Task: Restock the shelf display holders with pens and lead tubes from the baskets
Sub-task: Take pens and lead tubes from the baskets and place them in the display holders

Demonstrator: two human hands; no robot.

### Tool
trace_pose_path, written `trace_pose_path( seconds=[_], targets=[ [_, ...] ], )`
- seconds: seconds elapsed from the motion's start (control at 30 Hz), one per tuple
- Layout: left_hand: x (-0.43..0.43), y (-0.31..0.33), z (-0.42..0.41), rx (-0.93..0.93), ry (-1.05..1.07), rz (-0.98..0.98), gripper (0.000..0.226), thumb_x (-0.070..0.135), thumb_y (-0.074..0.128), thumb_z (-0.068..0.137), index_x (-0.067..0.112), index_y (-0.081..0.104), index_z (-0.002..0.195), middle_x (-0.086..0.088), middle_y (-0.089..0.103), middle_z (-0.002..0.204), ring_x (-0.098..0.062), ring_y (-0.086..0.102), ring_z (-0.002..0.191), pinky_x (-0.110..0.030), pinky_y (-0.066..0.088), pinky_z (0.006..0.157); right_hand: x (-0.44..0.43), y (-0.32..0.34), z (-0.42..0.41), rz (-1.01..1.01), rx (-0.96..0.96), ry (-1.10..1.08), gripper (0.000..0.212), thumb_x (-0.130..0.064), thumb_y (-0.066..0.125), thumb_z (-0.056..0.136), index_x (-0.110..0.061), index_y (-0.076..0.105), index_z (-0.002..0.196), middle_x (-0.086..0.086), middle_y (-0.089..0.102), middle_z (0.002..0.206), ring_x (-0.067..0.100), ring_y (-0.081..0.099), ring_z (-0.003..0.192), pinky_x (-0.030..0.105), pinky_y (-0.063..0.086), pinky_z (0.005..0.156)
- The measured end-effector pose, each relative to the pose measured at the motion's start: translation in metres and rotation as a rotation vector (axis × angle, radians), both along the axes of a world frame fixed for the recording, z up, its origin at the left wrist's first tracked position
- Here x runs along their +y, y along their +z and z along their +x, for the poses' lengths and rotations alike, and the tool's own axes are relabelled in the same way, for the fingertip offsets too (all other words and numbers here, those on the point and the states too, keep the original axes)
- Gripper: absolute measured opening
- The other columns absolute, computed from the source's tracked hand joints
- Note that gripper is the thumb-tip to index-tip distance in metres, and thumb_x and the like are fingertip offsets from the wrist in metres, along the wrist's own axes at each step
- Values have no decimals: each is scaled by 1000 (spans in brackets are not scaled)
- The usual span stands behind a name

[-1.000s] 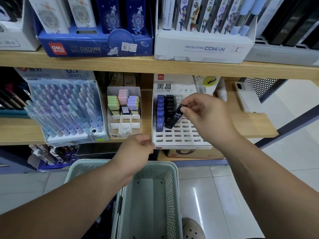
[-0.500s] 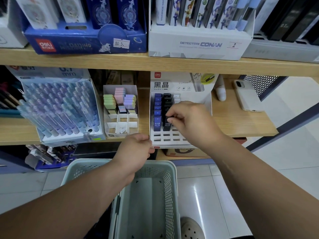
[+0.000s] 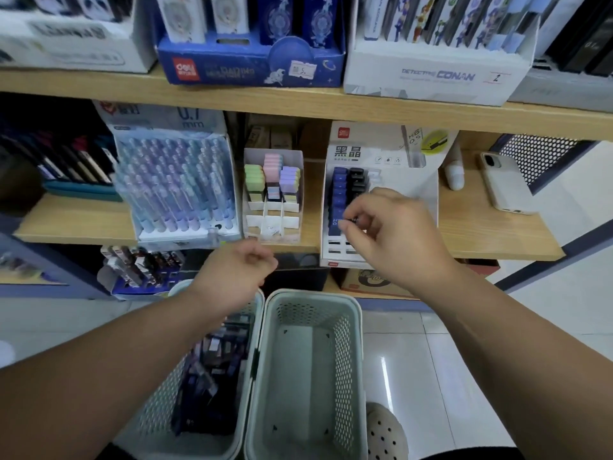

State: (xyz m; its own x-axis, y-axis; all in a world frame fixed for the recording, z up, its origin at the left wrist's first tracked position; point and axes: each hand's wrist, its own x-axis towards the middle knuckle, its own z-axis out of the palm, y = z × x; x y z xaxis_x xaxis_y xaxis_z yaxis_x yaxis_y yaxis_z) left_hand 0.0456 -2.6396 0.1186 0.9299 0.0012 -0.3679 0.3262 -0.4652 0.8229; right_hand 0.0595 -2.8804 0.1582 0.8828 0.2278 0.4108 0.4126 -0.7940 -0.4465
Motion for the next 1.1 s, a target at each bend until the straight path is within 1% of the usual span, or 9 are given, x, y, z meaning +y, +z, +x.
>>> trace_pose_path(
  seconds=[0.17, 0.37, 0.47, 0.6, 0.73, 0.8, 0.87, 0.97, 1.1],
  targets=[
    [90, -29, -24, -70, -51, 382, 6, 30, 70, 91, 24, 70, 93, 8, 68, 89, -14, 64, 83, -28, 45, 71, 37, -28, -24, -78, 218, 154, 9, -26, 76, 86, -20, 73, 92, -6, 62, 84, 8, 57, 68, 31, 52, 68],
    [203, -89, -56, 245, -47, 615, 36, 38, 65, 94, 20, 59, 125, -8, 64, 113, -23, 60, 93, -30, 45, 76, 84, -93, -48, -356, 589, 287, 31, -46, 68, 90, -27, 67, 115, -6, 63, 110, 13, 62, 96, 27, 46, 79],
    [233, -124, -70, 385, 9, 527, 38, 39, 62, 97, 17, 58, 128, -14, 65, 119, -33, 63, 105, -33, 49, 85, 111, -122, -55, -372, 712, 277, 41, -50, 65, 92, -27, 63, 126, -6, 64, 120, 14, 61, 105, 33, 51, 89],
    [229, -161, -80, 388, 139, 226, 23, 35, 59, 99, 17, 63, 114, -14, 70, 99, -30, 66, 77, -24, 42, 55, 155, -165, -59, -360, 807, 311, 41, -46, 66, 93, -20, 62, 125, 0, 62, 115, 23, 61, 105, 33, 49, 82],
    [203, -192, -101, 212, -1, 231, 16, 32, 42, 106, 23, 54, 111, -5, 65, 92, -26, 62, 82, -33, 46, 71, 219, -213, -53, -80, 986, 190, 50, -37, 70, 94, -17, 58, 138, 6, 62, 134, 24, 61, 118, 40, 51, 98],
    [196, -204, -120, 106, 8, 181, 11, 28, 39, 107, 24, 49, 108, -4, 60, 82, -26, 60, 76, -40, 50, 72, 244, -237, -45, 3, 1023, 83, 53, -36, 69, 94, -16, 55, 141, 5, 59, 140, 24, 59, 123, 33, 48, 98],
    [196, -215, -130, 32, 50, 140, 11, 30, 39, 106, 27, 48, 111, -4, 60, 81, -23, 60, 73, -39, 50, 67, 258, -260, -36, 31, 1046, -31, 61, -37, 69, 93, -17, 50, 147, 4, 55, 144, 24, 58, 124, 27, 46, 94],
    [203, -223, -132, -4, 58, 102, 16, 40, 36, 104, 33, 48, 111, 2, 60, 84, -16, 60, 74, -38, 49, 64, 262, -288, -25, 77, 1058, -194, 65, -38, 75, 89, -17, 51, 146, 9, 55, 143, 29, 58, 122, 38, 50, 101],
    [209, -231, -134, -30, 65, 88, 28, 53, 31, 100, 36, 49, 112, 7, 59, 85, -11, 59, 74, -37, 49, 63, 267, -313, -20, -30, 988, -219, 72, -35, 78, 88, -11, 47, 148, 9, 42, 152, 30, 42, 137, 33, 33, 115]
  ],
)
